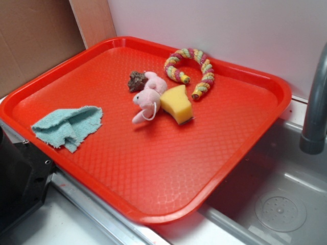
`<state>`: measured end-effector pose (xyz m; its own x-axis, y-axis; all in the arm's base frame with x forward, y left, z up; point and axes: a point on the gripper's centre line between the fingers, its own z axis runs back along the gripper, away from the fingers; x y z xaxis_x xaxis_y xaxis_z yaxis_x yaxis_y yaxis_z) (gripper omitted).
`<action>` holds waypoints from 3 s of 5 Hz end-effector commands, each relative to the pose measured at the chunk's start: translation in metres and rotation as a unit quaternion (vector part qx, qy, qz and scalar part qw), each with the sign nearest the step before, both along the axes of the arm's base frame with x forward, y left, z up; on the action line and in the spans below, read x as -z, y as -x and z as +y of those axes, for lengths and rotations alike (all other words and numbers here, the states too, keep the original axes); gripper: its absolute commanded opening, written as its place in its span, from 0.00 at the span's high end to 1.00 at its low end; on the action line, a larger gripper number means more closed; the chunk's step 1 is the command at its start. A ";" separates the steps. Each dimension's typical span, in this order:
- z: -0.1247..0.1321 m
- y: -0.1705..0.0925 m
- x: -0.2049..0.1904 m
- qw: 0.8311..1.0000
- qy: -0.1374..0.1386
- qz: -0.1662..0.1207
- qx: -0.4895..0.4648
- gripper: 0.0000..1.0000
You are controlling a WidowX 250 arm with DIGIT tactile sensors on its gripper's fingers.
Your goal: Grab the pink bunny.
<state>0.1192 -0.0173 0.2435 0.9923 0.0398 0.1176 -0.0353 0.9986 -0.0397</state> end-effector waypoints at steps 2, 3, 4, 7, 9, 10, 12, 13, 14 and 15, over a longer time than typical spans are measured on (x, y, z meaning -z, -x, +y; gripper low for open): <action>0.003 -0.013 -0.001 0.999 0.008 -0.005 -0.053 0.00; 0.007 -0.030 0.005 0.990 0.033 -0.014 -0.134 0.00; 0.012 -0.054 0.019 0.968 0.051 -0.030 -0.245 0.00; 0.011 -0.121 0.085 0.866 0.069 -0.047 -0.494 0.00; 0.001 -0.144 0.141 0.840 0.029 -0.033 -0.541 0.00; 0.000 -0.152 0.163 0.832 0.014 -0.028 -0.554 0.00; -0.013 -0.148 0.197 0.840 -0.005 -0.008 -0.542 0.00; -0.020 -0.139 0.205 0.846 -0.010 0.001 -0.533 0.00; -0.021 -0.134 0.214 0.845 -0.019 0.002 -0.534 0.71; -0.018 -0.136 0.217 0.838 -0.022 0.004 -0.545 1.00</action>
